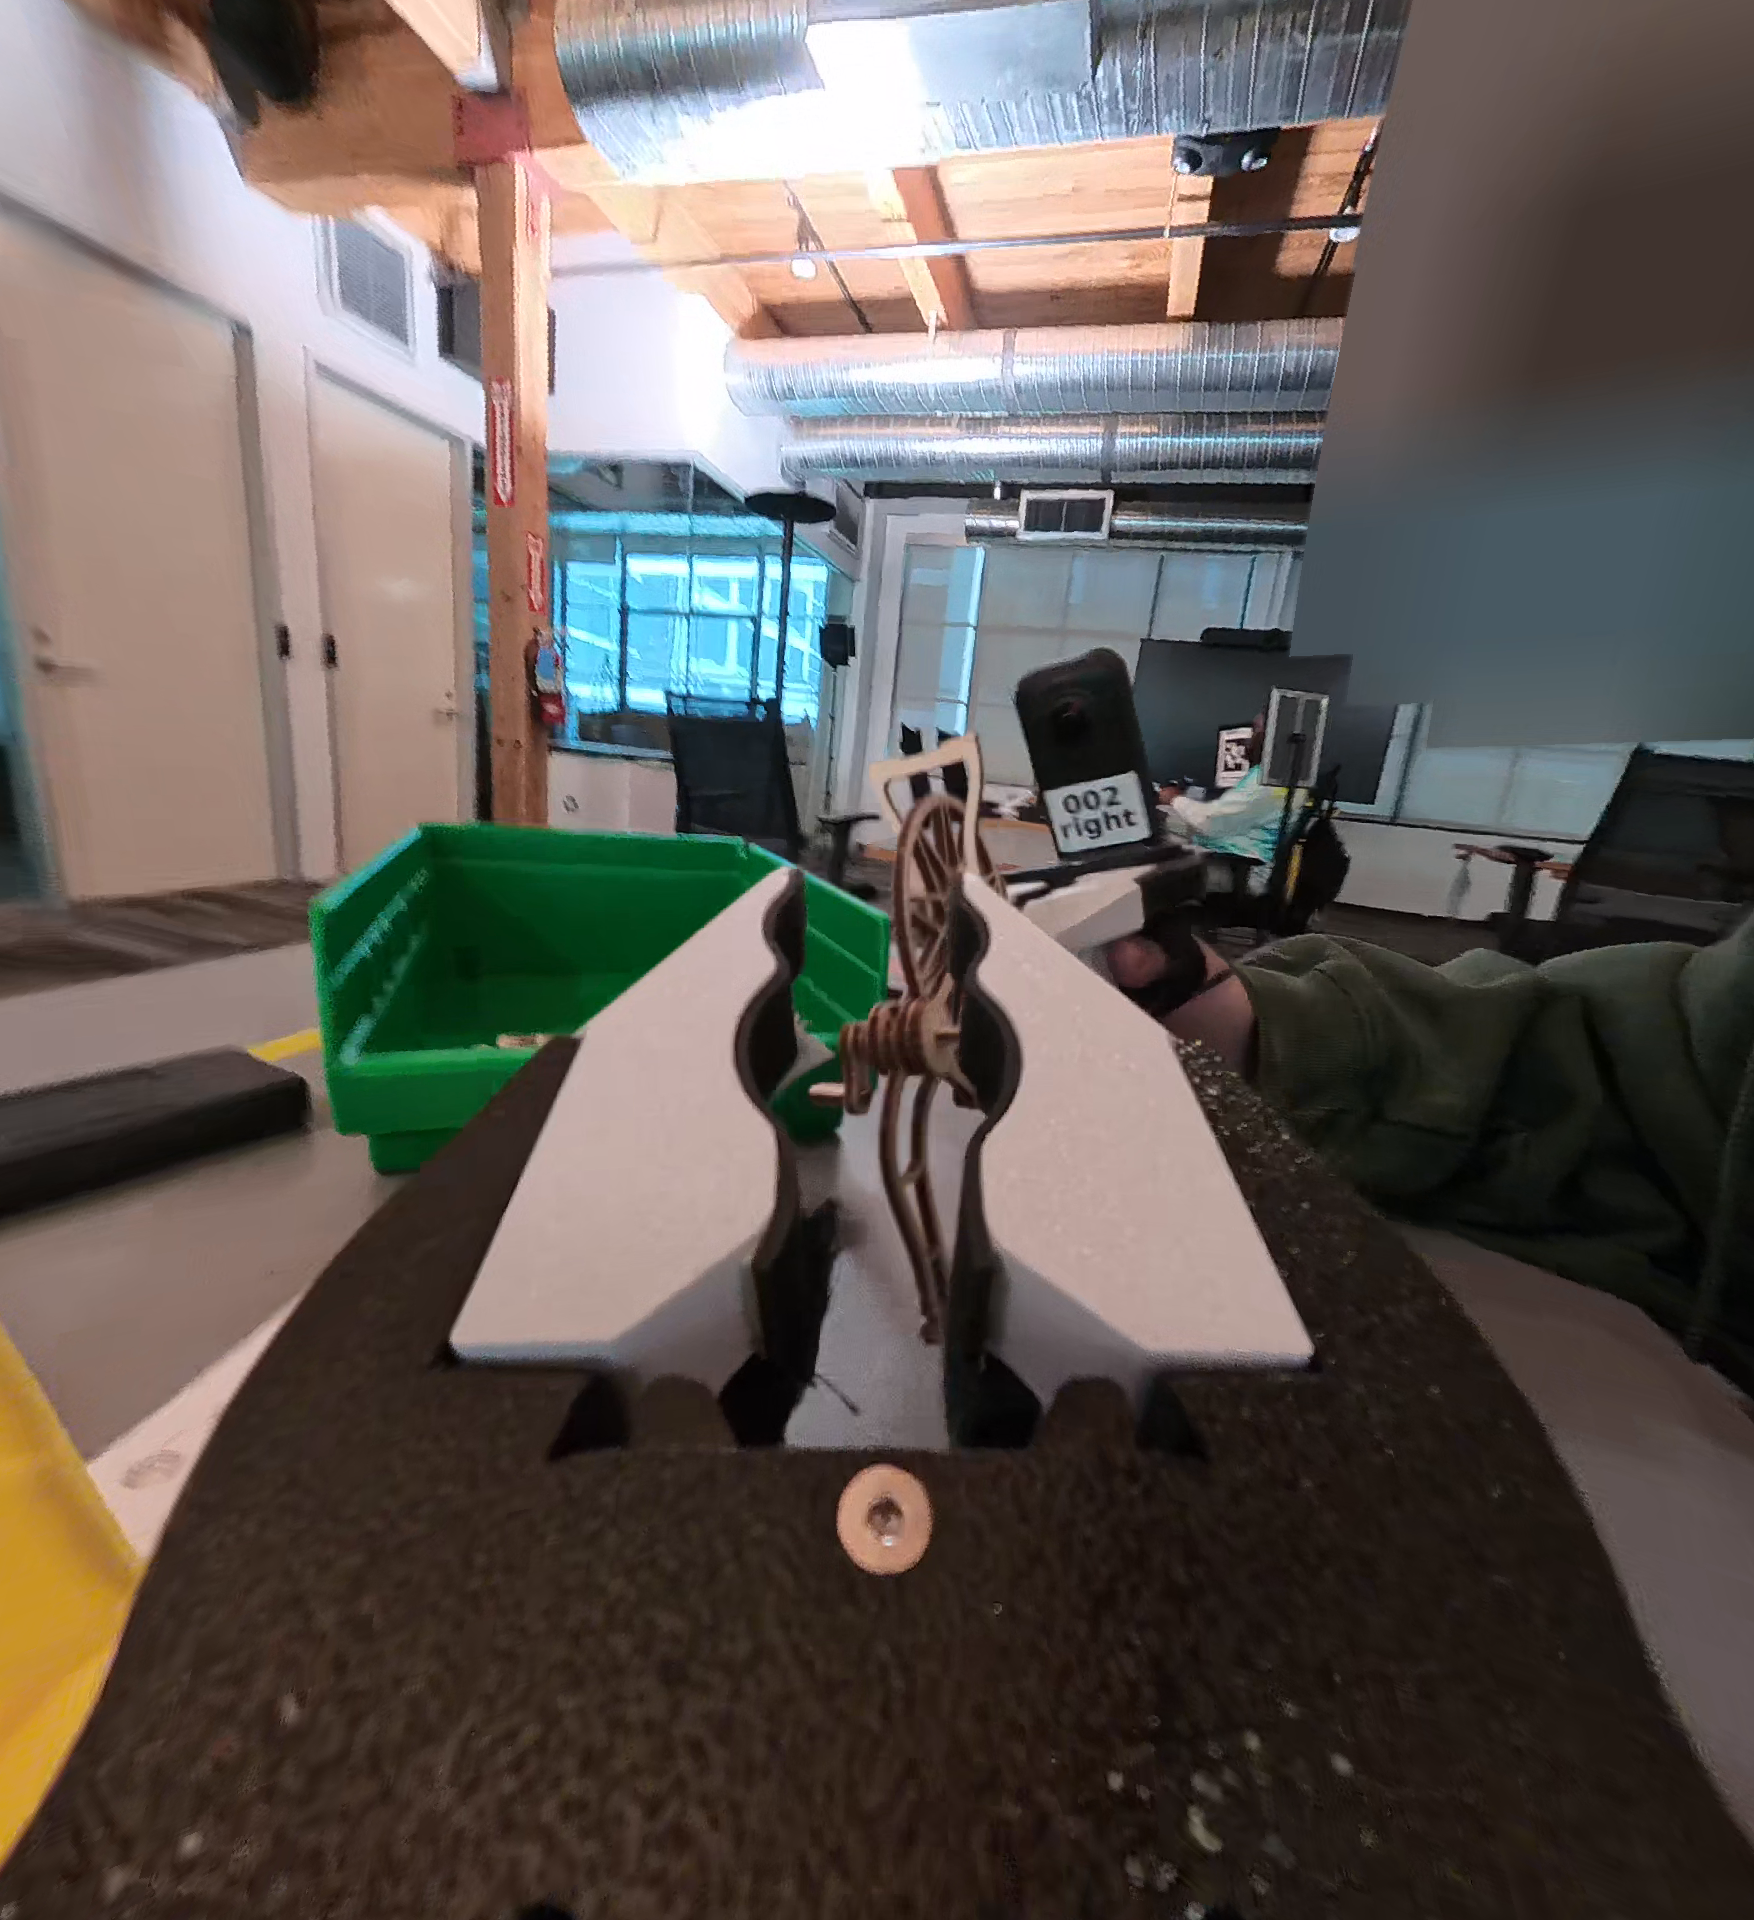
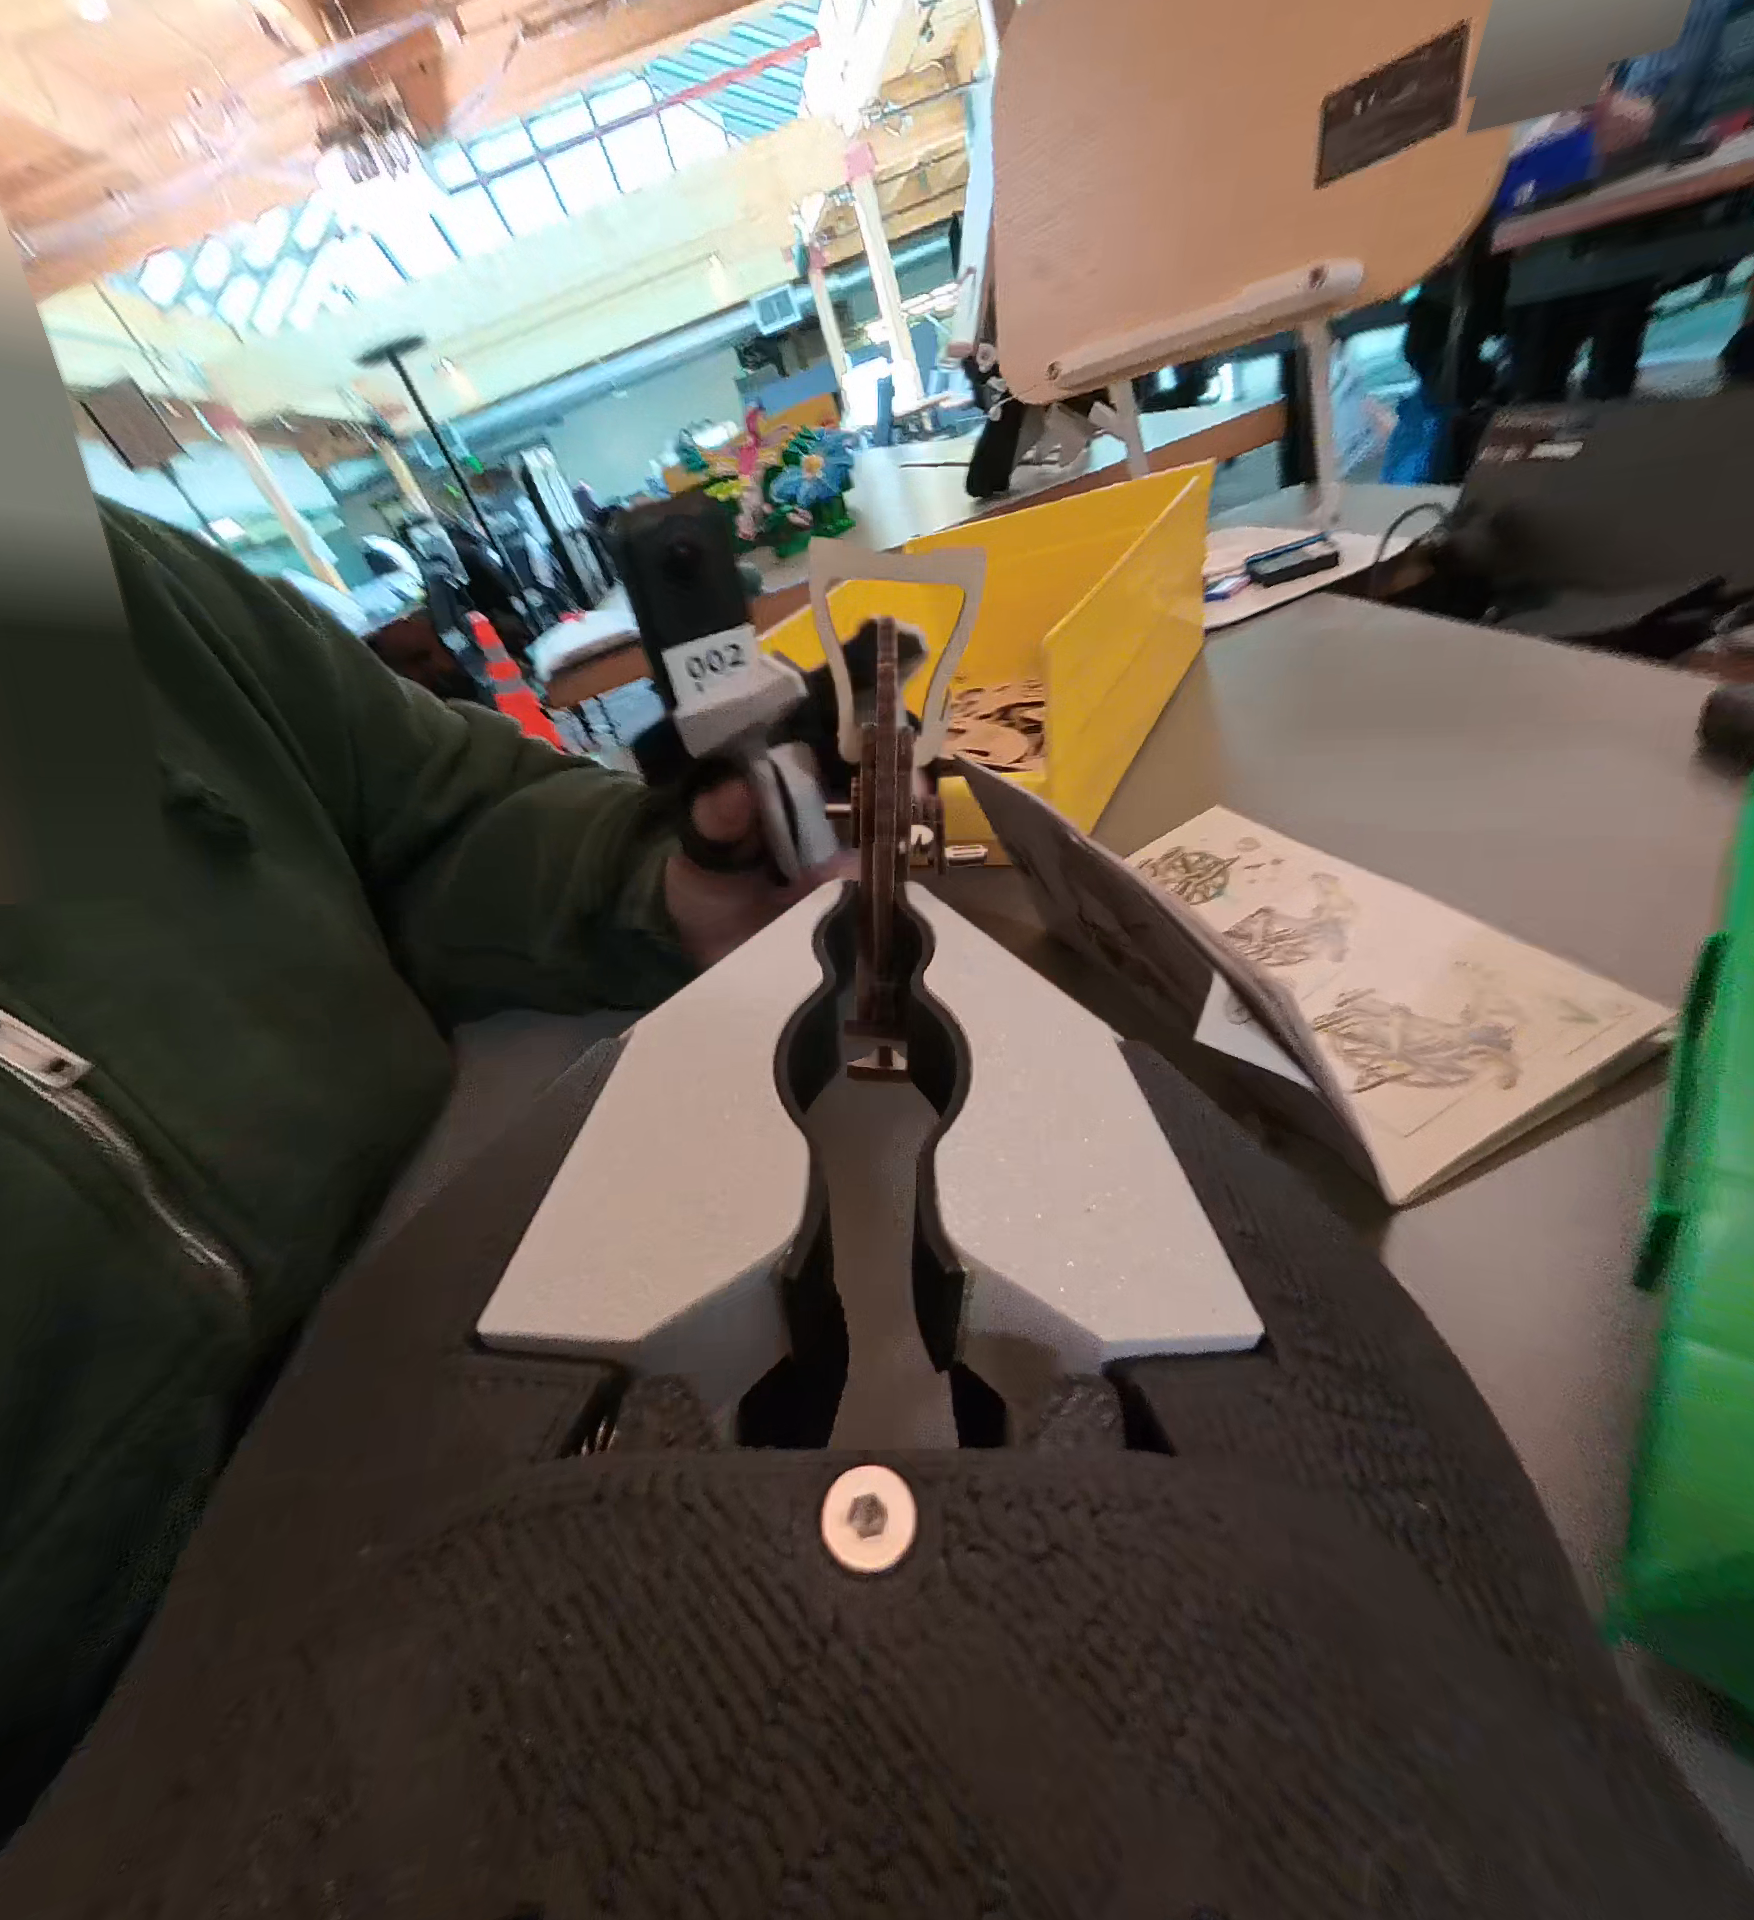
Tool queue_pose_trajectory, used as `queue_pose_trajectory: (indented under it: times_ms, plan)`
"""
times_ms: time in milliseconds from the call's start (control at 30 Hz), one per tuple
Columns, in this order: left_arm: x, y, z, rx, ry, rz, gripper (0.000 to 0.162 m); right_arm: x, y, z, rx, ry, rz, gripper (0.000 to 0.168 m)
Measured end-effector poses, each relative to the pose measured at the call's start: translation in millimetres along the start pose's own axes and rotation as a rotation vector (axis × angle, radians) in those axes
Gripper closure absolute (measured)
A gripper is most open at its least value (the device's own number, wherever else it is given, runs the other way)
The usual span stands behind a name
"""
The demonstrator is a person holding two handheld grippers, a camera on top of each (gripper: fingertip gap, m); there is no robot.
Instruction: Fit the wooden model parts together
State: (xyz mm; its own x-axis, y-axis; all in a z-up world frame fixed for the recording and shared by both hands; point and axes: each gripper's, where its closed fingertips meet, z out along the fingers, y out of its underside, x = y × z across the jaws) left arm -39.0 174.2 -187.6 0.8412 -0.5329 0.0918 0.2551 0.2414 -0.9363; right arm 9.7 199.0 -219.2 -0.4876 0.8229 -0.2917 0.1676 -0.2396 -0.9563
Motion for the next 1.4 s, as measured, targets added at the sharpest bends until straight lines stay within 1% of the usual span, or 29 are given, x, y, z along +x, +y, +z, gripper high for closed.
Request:
queue_pose_trajectory:
  times_ms: [67, 133, 233, 333, 400, 467, 600, 667, 800, 900, 1000, 1133, 1233, 1367, 1400]
  plan:
    - [8, -11, -4, 0.042, -0.004, 0.115, 0.139, 3, 4, -1, -0.047, 0.074, -0.18, 0.165]
    - [24, -18, -6, 0.066, 0.03, 0.234, 0.144, 7, 16, 0, -0.154, 0.17, -0.418, 0.165]
    - [52, -14, -6, 0.061, 0.118, 0.394, 0.154, 8, 42, 6, -0.35, 0.247, -0.768, 0.164]
    - [67, -7, -5, 0.039, 0.154, 0.521, 0.16, 4, 63, 15, -0.469, 0.259, -1.009, 0.164]
    - [68, -6, -5, 0.039, 0.153, 0.541, 0.162, 4, 72, 18, -0.524, 0.266, -1.137, 0.164]
    - [62, -7, -5, 0.04, 0.132, 0.512, 0.162, 5, 79, 19, -0.577, 0.277, -1.257, 0.164]
    - [51, -10, -5, 0.041, 0.091, 0.451, 0.162, 8, 95, 21, -0.684, 0.267, -1.371, 0.163]
    - [51, -10, -5, 0.043, 0.092, 0.448, 0.162, 6, 100, 22, -0.702, 0.25, -1.389, 0.162]
    - [51, -8, -5, 0.038, 0.096, 0.456, 0.162, 4, 109, 22, -0.734, 0.204, -1.33, 0.155]
    - [48, -8, -5, 0.037, 0.085, 0.44, 0.162, -5, 109, 22, -0.697, 0.134, -1.208, 0.14]
    - [45, -9, -5, 0.037, 0.075, 0.42, 0.162, -22, 102, 20, -0.606, 0.034, -1.053, 0.127]
    - [43, -8, -5, 0.033, 0.071, 0.408, 0.161, -45, 73, 18, -0.398, -0.066, -0.842, 0.126]
    - [42, -7, -5, 0.028, 0.07, 0.406, 0.161, -48, 49, 19, -0.259, -0.041, -0.734, 0.127]
    - [37, -4, -3, 0.01, 0.049, 0.396, 0.158, -34, 26, 28, -0.142, 0.14, -0.657, 0.139]
    - [35, -4, -3, 0.009, 0.038, 0.393, 0.157, -36, 22, 30, -0.107, 0.161, -0.653, 0.141]
